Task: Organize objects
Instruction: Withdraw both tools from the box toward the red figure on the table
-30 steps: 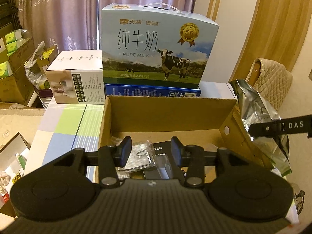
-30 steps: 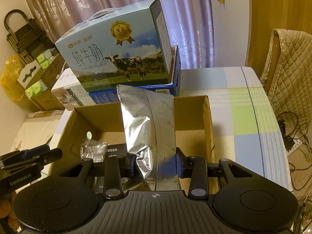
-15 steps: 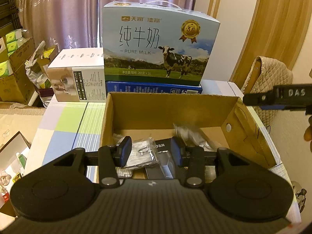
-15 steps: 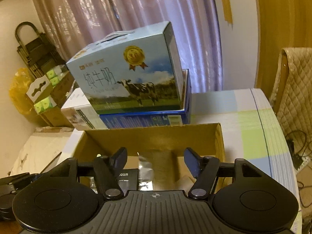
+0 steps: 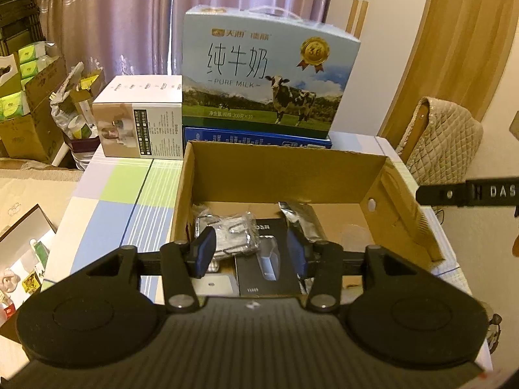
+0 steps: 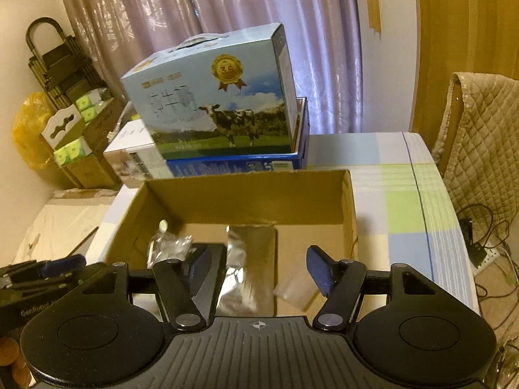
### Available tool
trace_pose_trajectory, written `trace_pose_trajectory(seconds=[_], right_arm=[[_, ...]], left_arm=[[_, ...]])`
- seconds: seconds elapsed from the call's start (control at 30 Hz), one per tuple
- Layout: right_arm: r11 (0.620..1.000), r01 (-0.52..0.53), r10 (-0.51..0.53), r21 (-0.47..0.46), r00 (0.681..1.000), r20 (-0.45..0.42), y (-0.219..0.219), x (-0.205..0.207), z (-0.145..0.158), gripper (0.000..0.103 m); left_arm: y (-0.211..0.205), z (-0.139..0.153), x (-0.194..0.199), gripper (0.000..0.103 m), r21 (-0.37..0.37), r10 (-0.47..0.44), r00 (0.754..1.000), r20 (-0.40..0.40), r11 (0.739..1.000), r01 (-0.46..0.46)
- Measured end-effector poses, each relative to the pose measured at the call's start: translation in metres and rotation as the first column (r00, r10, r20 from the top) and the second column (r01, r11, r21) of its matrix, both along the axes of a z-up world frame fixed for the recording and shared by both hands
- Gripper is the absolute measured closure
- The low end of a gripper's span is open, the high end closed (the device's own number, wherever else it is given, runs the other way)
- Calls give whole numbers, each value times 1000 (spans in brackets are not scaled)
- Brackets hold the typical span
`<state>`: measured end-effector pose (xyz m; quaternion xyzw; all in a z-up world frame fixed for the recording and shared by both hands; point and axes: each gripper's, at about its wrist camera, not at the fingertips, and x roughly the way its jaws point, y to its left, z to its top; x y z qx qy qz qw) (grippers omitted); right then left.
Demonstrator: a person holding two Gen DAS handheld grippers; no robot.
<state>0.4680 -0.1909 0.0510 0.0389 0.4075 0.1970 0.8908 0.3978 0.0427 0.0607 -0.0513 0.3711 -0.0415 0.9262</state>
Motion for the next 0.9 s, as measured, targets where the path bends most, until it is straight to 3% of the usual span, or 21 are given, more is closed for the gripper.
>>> trace_pose_trajectory(seconds=[0.13, 0.3, 0.37, 0.47, 0.9], right_arm=[[1000, 4, -4, 20, 1000, 1, -8, -29, 8, 41], [997, 18, -19, 73, 1000, 11, -20, -78, 15, 41], [997, 19, -21, 76, 1000, 21, -24, -101, 13, 41], [998, 27, -28, 55, 999, 26, -29, -136, 5, 41], [997, 83, -83, 4, 996, 37, -50, -242, -31, 41]], left_arm=[[-4, 10, -24, 56, -11, -2, 1000, 11, 1000, 2], [-7, 20, -60, 45, -8, 14, 1000, 17, 1000, -14], [-8, 21, -78, 42, -16, 26, 1000, 16, 1000, -25], [-11, 22, -106, 26, -14, 45, 999, 15, 999, -44], [-27, 6, -201, 6, 4, 89, 996, -6, 996, -89]])
